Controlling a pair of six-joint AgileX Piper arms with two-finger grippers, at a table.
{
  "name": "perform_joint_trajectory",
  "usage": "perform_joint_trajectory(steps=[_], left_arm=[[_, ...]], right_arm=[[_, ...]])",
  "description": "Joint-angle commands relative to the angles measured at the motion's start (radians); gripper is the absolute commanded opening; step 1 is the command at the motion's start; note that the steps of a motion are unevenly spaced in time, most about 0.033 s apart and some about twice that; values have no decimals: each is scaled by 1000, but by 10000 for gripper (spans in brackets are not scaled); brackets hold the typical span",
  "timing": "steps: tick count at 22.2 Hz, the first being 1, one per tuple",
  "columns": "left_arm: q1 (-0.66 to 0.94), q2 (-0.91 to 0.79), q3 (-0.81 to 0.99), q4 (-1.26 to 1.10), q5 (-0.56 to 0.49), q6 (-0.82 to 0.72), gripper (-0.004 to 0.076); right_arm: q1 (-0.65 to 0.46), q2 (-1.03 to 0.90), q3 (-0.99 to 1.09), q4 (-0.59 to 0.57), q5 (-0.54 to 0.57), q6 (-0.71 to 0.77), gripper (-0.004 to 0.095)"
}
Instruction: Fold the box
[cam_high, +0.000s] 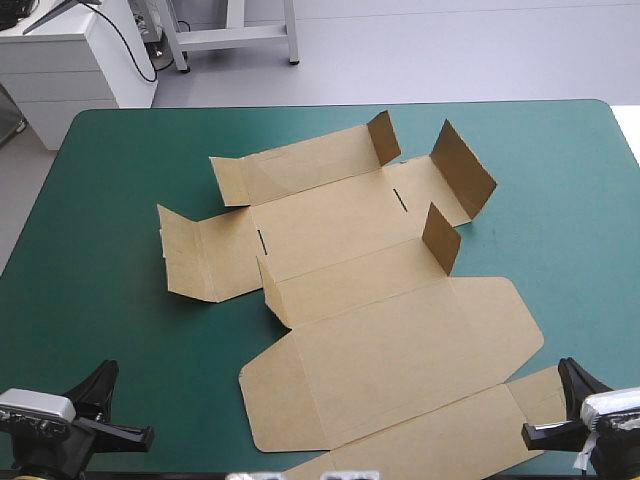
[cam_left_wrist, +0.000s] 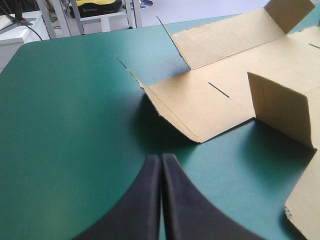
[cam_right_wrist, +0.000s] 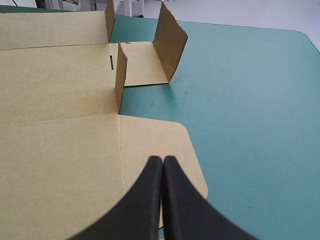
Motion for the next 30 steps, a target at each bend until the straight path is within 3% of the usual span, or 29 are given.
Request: perform_joint_trajectory(steps=[1, 9, 12, 17, 21, 30], left_arm=[[-2, -8, -19, -18, -77, -8, -8], [-2, -8, -19, -18, -77, -8, -8], [-2, -8, -19, -18, -77, -8, -8], [-2, -8, -19, -18, -77, -8, -8], [-2, -8, -19, -18, -77, -8, -8], [-2, -8, -19, -18, -77, -14, -8]], right_arm=[[-7, -25, -24, 1, -80, -3, -21], [-7, -25, -24, 1, -88, -3, -21], [-7, 19, -24, 1, -171, -74, -21], [-7, 317, -67, 13, -327, -94, -21], [-7, 647, -258, 9, -318, -168, -21], [-7, 1075, -638, 9, -321, -181, -21]])
